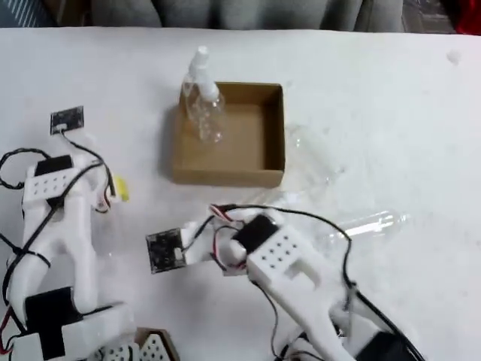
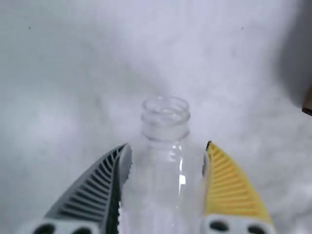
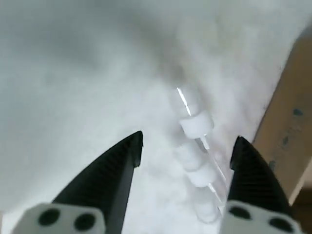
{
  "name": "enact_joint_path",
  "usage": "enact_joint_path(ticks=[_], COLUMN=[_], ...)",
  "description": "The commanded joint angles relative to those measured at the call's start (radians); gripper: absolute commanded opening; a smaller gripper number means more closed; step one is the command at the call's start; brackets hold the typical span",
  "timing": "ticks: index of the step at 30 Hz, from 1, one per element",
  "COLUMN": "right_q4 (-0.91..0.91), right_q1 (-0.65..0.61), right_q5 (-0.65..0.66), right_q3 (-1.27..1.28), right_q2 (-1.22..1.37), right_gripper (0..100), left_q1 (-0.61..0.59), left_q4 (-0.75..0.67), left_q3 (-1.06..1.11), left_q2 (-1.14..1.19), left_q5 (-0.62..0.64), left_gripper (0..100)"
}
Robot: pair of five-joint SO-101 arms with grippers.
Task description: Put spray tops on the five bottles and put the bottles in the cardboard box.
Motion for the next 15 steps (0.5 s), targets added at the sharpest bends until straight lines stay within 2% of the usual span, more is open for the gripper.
enact_joint_path(ticks=[1,9,15], right_q4=[-0.074,-0.203,-0.209], right_q1=[-0.002,0.019,0.054], right_q5=[0.018,0.011,0.017], right_q3=[-0.084,-0.158,-0.219], right_q2=[0.117,0.378,0.490], right_gripper=[24.5,24.5,24.3], left_q1=[-0.015,-0.016,-0.012], left_q4=[-0.041,-0.043,-0.043], left_q3=[-0.055,-0.055,-0.054], left_q2=[-0.007,-0.007,-0.007], left_q5=[-0.012,-0.014,-0.014], left_gripper=[2,2,2])
